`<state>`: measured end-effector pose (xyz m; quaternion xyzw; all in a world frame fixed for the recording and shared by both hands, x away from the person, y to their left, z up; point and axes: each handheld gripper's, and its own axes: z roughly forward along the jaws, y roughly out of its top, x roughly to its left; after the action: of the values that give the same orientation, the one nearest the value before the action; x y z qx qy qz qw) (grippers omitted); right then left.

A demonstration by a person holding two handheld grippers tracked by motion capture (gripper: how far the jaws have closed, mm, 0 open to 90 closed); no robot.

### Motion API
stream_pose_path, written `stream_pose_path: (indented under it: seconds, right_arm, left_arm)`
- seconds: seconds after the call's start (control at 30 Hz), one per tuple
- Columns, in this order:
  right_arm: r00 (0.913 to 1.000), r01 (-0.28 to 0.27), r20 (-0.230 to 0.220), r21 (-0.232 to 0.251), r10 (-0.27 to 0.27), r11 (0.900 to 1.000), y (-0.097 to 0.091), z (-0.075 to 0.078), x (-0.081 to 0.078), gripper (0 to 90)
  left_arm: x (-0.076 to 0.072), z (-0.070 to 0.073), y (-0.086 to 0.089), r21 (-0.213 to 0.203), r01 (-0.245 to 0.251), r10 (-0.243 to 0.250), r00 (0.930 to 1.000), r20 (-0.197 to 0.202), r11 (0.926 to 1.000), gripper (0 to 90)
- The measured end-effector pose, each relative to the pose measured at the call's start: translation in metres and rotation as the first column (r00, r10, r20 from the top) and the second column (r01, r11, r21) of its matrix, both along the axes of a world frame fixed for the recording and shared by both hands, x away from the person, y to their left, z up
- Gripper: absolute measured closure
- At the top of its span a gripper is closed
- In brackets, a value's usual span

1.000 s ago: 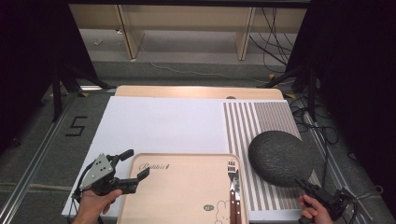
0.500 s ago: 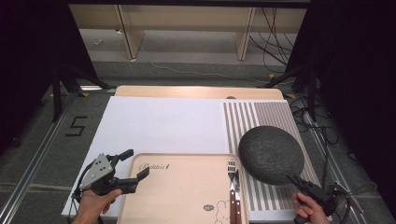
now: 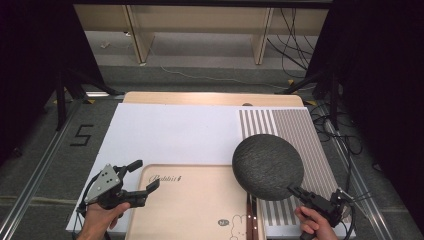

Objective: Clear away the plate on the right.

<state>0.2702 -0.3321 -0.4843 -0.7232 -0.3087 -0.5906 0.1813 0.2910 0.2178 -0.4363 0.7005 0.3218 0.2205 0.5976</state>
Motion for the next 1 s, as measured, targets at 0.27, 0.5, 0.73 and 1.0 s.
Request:
stream_pose_path:
  seconds: [0.27, 0.5, 0.73, 1.0]
  right_arm:
    - [0.9943, -0.101, -0.033, 0.016, 0.102, 0.9947, 0.024, 0.003, 0.002, 86.4]
    - [0.9838, -0.175, -0.039, 0.008, 0.175, 0.9846, 0.042, 0.002, 0.002, 86.2]
    - [0.972, -0.232, -0.037, 0.0, 0.232, 0.9727, 0.059, 0.001, 0.003, 86.1]
    - [0.9519, -0.301, -0.062, -0.007, 0.3, 0.9536, 0.08, -0.001, 0.003, 85.7]
  left_arm:
    - [0.0, 0.001, 0.0, -0.002, -0.001, 0.001, 1.0, 0.004, 1.0, 15.8]
    - [0.0, 0.001, 0.001, -0.004, -0.001, 0.001, 1.0, 0.007, 1.0, 15.8]
    - [0.0, 0.001, 0.001, -0.005, -0.003, 0.003, 1.0, 0.008, 1.0, 15.8]
    - [0.0, 0.001, 0.001, -0.014, 0.0, 0.0, 0.9999, 0.013, 0.9999, 15.8]
